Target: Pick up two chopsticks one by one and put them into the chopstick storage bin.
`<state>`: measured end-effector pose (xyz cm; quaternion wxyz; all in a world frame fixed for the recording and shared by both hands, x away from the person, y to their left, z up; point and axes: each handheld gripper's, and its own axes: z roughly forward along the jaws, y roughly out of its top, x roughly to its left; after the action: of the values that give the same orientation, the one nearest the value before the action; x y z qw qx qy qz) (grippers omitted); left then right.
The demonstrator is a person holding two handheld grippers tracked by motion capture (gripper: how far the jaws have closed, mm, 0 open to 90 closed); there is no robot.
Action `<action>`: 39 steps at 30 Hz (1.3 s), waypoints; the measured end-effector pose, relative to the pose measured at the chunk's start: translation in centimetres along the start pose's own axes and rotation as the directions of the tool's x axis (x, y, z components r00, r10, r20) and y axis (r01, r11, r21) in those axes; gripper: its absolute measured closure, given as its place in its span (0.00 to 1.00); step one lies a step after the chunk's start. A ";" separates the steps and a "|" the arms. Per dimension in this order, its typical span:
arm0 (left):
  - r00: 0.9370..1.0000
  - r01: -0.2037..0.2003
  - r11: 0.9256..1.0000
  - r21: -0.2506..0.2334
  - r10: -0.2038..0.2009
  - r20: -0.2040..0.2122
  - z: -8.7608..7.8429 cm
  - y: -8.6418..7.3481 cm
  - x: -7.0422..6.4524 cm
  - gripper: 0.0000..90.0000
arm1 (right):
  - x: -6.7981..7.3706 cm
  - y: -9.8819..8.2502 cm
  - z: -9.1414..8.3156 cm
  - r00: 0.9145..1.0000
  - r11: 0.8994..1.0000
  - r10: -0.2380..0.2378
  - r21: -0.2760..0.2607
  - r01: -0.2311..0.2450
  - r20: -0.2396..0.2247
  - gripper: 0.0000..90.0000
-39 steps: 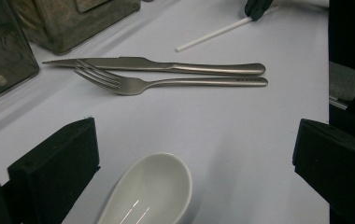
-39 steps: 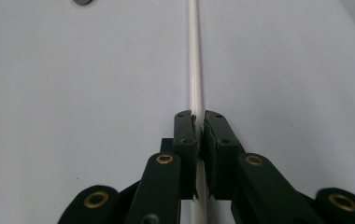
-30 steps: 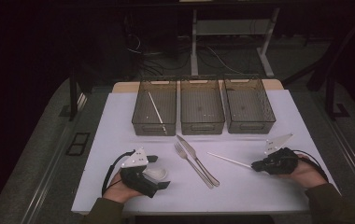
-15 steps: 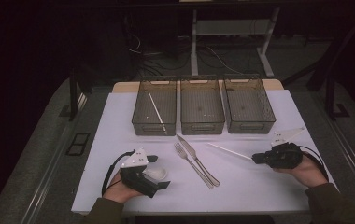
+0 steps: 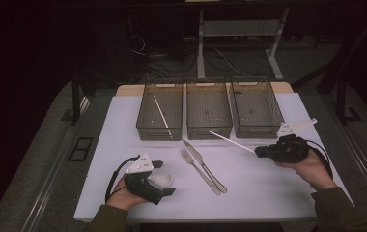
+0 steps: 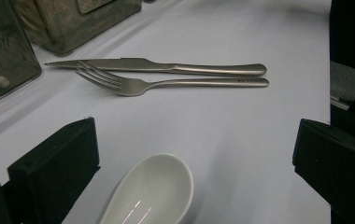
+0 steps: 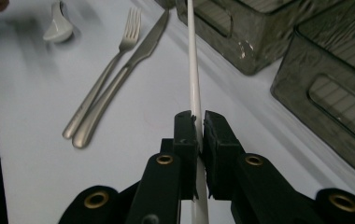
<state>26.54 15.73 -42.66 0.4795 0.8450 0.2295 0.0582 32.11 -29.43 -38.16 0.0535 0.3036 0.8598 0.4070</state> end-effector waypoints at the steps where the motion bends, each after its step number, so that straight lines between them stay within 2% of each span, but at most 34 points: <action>1: 1.000 0.000 1.000 -0.001 0.000 0.000 0.0 0.0 0.0 0.00 | 0.0 0.3 0.1 1.000 1.000 0.000 -0.007 0.000 -0.003 0.93; 7: 1.000 0.000 1.000 -0.003 0.000 0.000 0.0 0.0 -0.1 0.00 | 0.5 2.7 0.7 1.000 1.000 0.004 -0.020 -0.004 0.006 0.93; 17: 1.000 -0.001 1.000 -0.005 0.001 0.002 0.0 0.0 -0.1 0.00 | 1.0 6.3 2.9 1.000 1.000 0.006 -0.009 -0.005 0.025 0.93; 24: 1.000 -0.002 1.000 -0.009 0.002 0.003 0.1 0.1 -0.1 0.00 | 1.2 8.9 4.5 0.999 0.999 0.027 -0.021 -0.026 0.045 0.93; 39: 1.000 0.003 1.000 -0.017 -0.003 0.013 0.0 0.1 -0.1 0.00 | 1.9 15.5 10.0 0.990 0.996 0.082 0.012 -0.084 0.118 0.93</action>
<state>26.46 15.63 -42.51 0.4883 0.8408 0.2274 0.0542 41.38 -14.22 -33.17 0.0844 0.3629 0.8453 0.3829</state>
